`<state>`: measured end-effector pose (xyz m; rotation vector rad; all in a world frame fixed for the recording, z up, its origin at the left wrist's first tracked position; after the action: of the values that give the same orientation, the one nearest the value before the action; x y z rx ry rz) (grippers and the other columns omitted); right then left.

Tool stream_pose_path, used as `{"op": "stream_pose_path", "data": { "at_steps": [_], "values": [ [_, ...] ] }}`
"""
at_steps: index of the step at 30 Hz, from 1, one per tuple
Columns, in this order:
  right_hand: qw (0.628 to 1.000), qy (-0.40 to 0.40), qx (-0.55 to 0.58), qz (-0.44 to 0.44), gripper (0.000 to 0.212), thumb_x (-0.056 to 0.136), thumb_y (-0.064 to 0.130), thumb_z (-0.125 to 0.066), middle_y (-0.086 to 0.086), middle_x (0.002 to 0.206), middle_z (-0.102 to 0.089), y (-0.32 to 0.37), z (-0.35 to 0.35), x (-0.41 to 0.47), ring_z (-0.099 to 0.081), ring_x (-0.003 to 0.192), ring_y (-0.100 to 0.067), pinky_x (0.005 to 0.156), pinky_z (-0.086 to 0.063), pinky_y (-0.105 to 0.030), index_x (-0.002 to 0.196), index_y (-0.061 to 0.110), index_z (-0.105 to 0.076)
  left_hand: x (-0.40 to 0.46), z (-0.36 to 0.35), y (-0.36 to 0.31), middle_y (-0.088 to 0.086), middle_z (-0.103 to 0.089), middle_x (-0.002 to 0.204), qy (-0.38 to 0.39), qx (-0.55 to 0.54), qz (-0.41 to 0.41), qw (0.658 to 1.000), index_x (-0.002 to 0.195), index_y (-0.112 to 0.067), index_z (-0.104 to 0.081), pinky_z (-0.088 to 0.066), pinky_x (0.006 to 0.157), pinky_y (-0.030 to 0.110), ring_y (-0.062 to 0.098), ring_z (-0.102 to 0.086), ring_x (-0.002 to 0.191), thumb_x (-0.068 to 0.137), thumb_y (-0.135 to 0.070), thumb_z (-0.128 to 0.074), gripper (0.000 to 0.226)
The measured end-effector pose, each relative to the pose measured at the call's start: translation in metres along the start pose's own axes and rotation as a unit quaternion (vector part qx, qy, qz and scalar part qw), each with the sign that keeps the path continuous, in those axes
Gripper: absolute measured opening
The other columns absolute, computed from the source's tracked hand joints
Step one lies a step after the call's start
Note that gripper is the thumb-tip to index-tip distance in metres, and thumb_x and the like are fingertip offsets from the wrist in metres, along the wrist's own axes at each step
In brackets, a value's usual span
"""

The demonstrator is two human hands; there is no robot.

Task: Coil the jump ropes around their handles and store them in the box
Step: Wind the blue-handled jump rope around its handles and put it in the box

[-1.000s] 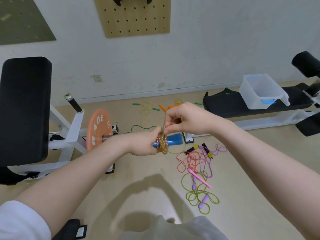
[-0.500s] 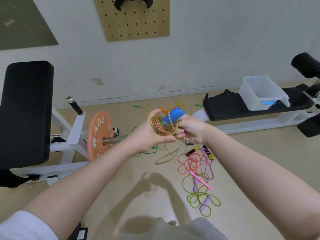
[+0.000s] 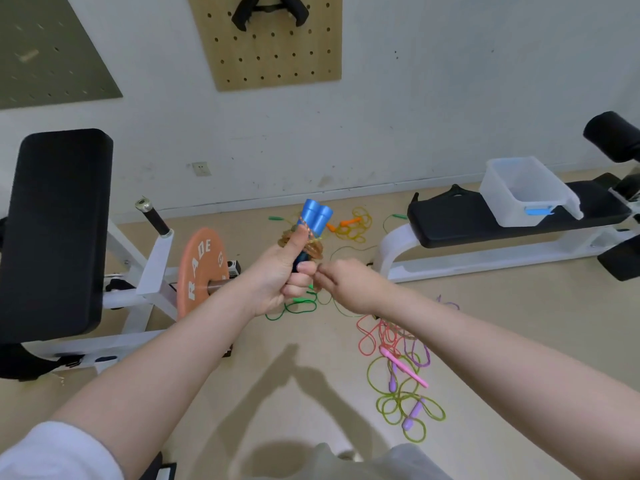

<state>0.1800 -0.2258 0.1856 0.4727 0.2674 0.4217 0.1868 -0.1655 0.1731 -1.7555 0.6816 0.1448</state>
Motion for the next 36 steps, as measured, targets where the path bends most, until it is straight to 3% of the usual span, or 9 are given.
{"op": "stream_pose_path", "data": {
  "at_steps": [3, 8, 12, 15, 19, 23, 30, 33, 36],
  "values": [
    [0.983, 0.033, -0.178, 0.027, 0.028, 0.099, 0.026, -0.037, -0.017, 0.101, -0.060, 0.017, 0.007, -0.014, -0.059, 0.093, -0.036, 0.063, -0.036, -0.032, 0.105, 0.007, -0.056, -0.001, 0.025, 0.003, -0.006, -0.032, 0.047, -0.079, 0.110, 0.050, 0.990, 0.087, -0.018, -0.044, -0.012, 0.035, 0.010, 0.003, -0.019, 0.033, 0.085, -0.058, -0.047, 0.041],
    [0.931, -0.020, -0.341, 0.129, 0.022, 0.098, 0.023, -0.040, -0.009, 0.100, -0.061, 0.047, 0.036, -0.028, -0.061, 0.088, -0.033, 0.059, -0.038, -0.033, 0.110, 0.010, -0.052, -0.011, 0.010, 0.009, -0.005, -0.033, 0.047, -0.019, 0.324, 0.112, 0.939, 0.073, -0.016, -0.044, -0.013, 0.037, 0.011, 0.006, -0.019, 0.035, 0.086, -0.059, -0.046, 0.045],
    [0.936, -0.157, -0.262, 0.174, 0.028, 0.087, 0.030, -0.059, -0.013, 0.074, -0.063, 0.056, 0.073, -0.040, -0.062, 0.063, -0.033, 0.041, -0.022, -0.025, 0.099, 0.005, -0.055, -0.013, -0.001, 0.000, -0.006, -0.027, 0.046, 0.021, 0.288, 0.123, 0.949, 0.075, -0.014, -0.039, -0.012, 0.035, 0.011, 0.005, -0.015, 0.034, 0.075, -0.070, -0.043, 0.056],
    [0.951, -0.185, -0.199, 0.147, 0.043, 0.079, 0.035, -0.070, -0.011, 0.095, -0.055, 0.042, 0.087, -0.041, -0.059, 0.067, -0.034, 0.045, -0.032, -0.031, 0.106, 0.007, -0.051, -0.019, -0.004, 0.002, -0.005, -0.023, 0.049, 0.053, 0.283, 0.135, 0.948, 0.077, -0.016, -0.038, -0.010, 0.036, 0.011, 0.005, -0.012, 0.036, 0.060, -0.074, -0.044, 0.061],
    [0.971, -0.090, -0.186, 0.123, 0.067, 0.079, 0.040, -0.068, 0.001, 0.132, -0.036, 0.030, 0.081, -0.034, -0.057, 0.096, -0.021, 0.074, -0.049, -0.034, 0.138, 0.027, -0.037, -0.020, -0.008, 0.003, -0.002, -0.030, 0.053, 0.056, 0.401, 0.109, 0.908, 0.072, -0.017, -0.045, -0.015, 0.038, 0.015, 0.007, -0.021, 0.035, 0.088, -0.058, -0.038, 0.044],
    [0.951, 0.010, -0.265, 0.156, 0.053, 0.086, 0.040, -0.059, 0.003, 0.128, -0.049, 0.037, 0.047, -0.025, -0.057, 0.105, -0.022, 0.071, -0.046, -0.032, 0.134, 0.026, -0.043, -0.020, -0.014, 0.016, -0.001, -0.036, 0.057, 0.073, 0.526, 0.131, 0.837, 0.076, -0.025, -0.056, -0.019, 0.040, 0.020, 0.011, -0.027, 0.043, 0.087, -0.056, -0.047, 0.034],
    [0.957, 0.007, -0.250, 0.146, 0.065, 0.093, 0.037, -0.047, -0.009, 0.112, -0.057, 0.032, 0.024, -0.018, -0.059, 0.097, -0.033, 0.070, -0.049, -0.038, 0.148, 0.029, -0.012, -0.019, -0.004, 0.012, -0.001, -0.038, 0.056, 0.075, 0.518, 0.158, 0.837, 0.071, -0.024, -0.061, -0.016, 0.040, 0.018, 0.010, -0.023, 0.041, 0.086, -0.052, -0.054, 0.033],
    [0.972, -0.020, -0.162, 0.170, 0.058, 0.091, 0.037, -0.052, -0.010, 0.110, -0.057, 0.031, 0.029, -0.017, -0.057, 0.098, -0.033, 0.078, -0.049, -0.043, 0.143, 0.026, -0.029, -0.020, -0.002, 0.001, 0.001, -0.044, 0.057, 0.084, 0.429, 0.140, 0.888, 0.089, -0.013, -0.062, -0.018, 0.037, 0.015, 0.007, -0.025, 0.037, 0.086, -0.048, -0.055, 0.036],
    [0.980, -0.043, -0.090, 0.173, 0.053, 0.089, 0.035, -0.058, -0.011, 0.097, -0.059, 0.028, 0.035, -0.019, -0.056, 0.088, -0.031, 0.072, -0.043, -0.035, 0.136, 0.018, -0.041, -0.022, -0.001, -0.009, 0.005, -0.050, 0.058, 0.097, 0.367, 0.115, 0.918, 0.090, -0.006, -0.060, -0.023, 0.036, 0.015, 0.007, -0.030, 0.038, 0.074, -0.056, -0.053, 0.054]
  ]
}}
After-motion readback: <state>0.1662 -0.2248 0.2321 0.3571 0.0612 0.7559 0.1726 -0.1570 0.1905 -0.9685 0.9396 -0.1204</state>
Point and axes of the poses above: each hand's wrist, its own x-axis towards the middle knuckle, its own z-axis out of the back of the hand, y = z × x, the point moved 10 cm from there along x, towards the middle knuckle
